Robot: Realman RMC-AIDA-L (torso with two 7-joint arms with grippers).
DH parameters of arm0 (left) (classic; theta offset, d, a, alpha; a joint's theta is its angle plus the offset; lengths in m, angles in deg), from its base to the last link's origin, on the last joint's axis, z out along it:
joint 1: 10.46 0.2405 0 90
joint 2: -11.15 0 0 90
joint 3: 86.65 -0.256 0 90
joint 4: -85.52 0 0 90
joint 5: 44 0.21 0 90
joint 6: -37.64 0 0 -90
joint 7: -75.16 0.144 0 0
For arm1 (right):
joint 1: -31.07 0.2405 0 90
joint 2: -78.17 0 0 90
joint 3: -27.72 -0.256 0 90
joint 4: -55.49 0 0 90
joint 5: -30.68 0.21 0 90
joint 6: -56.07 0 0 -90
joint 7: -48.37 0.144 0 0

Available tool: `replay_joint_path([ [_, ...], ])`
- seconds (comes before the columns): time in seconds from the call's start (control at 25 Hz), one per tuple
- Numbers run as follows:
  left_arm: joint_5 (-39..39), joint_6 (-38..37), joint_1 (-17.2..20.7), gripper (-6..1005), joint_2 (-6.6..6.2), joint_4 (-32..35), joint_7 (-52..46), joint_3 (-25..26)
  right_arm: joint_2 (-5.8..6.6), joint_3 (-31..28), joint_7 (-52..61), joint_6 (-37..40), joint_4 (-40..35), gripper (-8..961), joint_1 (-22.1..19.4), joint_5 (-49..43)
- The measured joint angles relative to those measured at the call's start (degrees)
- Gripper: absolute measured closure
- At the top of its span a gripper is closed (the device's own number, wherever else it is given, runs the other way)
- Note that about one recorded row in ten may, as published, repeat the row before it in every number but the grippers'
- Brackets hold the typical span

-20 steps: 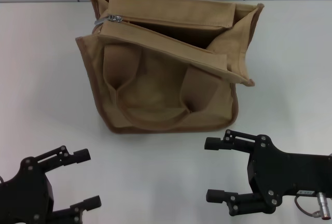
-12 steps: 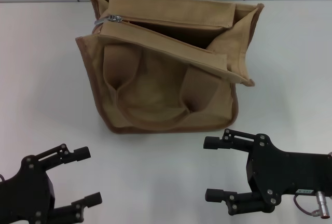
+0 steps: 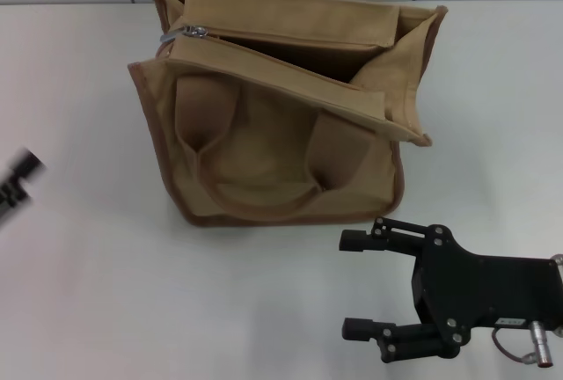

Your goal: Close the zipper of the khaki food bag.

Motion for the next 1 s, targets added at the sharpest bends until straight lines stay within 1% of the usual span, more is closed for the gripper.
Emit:
replay_joint_path([
  [0.04, -0.06, 1.39, -0.56, 214, 0.06, -1.02, 0.00, 2.85, 0.00, 0.00, 0.00, 0.00, 0.00, 118, 0.00, 0.00],
  [0.08, 0.13, 4.98, -2.63, 214, 0.07, -2.55, -0.13, 6.16, 0.00, 0.01, -0.03, -0.92, 0.87, 118, 0.55, 0.00],
  [0.12, 0.13, 4.98, -2.63, 214, 0.07, -2.55, -0.13, 6.16, 0.00, 0.01, -0.03, -0.92, 0.87, 118, 0.55, 0.00],
  [0.16, 0.40, 6.20, -3.62, 214, 0.07, -2.81, -0.25, 6.43, 0.00, 0.09, -0.04, -1.42, 1.20, 118, 0.93, 0.00],
  [0.24, 1.17, 8.23, -5.96, 214, 0.05, -2.89, -0.42, 5.02, 0.00, 0.16, -0.05, -1.62, 1.26, 119, 1.13, 0.00],
  [0.32, 1.86, 10.38, -8.65, 214, 0.07, -2.92, -0.45, 1.77, 0.00, 0.34, -0.06, -1.79, 1.28, 119, 1.30, 0.00],
  [0.36, 1.86, 10.38, -8.65, 214, 0.07, -2.92, -0.45, 1.77, 0.00, 0.32, -0.07, -1.83, 1.33, 119, 1.34, 0.00],
  [0.4, 2.02, 12.45, -11.27, 214, 0.19, -2.94, -0.50, -2.77, 0.00, 0.32, -0.07, -1.83, 1.33, 119, 1.34, 0.00],
  [0.44, 2.01, 12.79, -11.76, 214, 0.22, -2.98, -0.51, -3.56, 0.00, 0.23, -0.07, -1.83, 1.34, 119, 1.30, 0.00],
  [0.48, 1.94, 13.81, -13.53, 214, 0.31, -3.29, -0.46, -5.37, 0.00, 0.13, -0.07, -1.85, 1.36, 119, 1.19, 0.00],
  [0.52, 1.94, 13.81, -13.53, 214, 0.31, -3.29, -0.46, -5.37, 0.00, 0.13, -0.07, -1.85, 1.36, 119, 1.19, 0.00],
  [0.64, 2.12, 14.96, -16.13, 215, 0.35, -3.83, -0.41, -6.61, 0.00, 0.11, -0.07, -1.87, 1.38, 119, 1.15, -0.01],
  [0.68, 2.22, 15.67, -17.46, 215, 0.33, -3.85, -0.48, -7.83, 0.00, 0.10, -0.07, -1.89, 1.38, 119, 1.15, -0.01],
  [0.72, 2.22, 15.67, -17.46, 220, 0.33, -3.85, -0.48, -7.83, 0.00, 0.10, -0.07, -1.89, 1.38, 119, 1.15, -0.01],
  [0.76, 2.03, 16.37, -18.58, 225, 0.35, -3.88, -0.47, -8.49, 0.00, 0.09, -0.07, -1.93, 1.42, 119, 1.17, 0.00],
  [0.84, 1.97, 16.54, -18.95, 235, 0.38, -3.91, -0.42, -8.54, 0.00, 0.06, -0.07, -1.95, 1.46, 119, 1.21, -0.01],
  [0.92, 1.49, 16.84, -20.54, 245, 0.47, -4.26, -0.37, -8.34, 0.00, 0.00, -0.07, -1.96, 1.71, 119, 1.27, 0.58],
  [1.0, 1.29, 16.96, -20.80, 255, 0.48, -4.33, -0.43, -8.33, 0.00, 0.00, -0.07, -1.96, 1.72, 119, 1.24, 0.72],
])
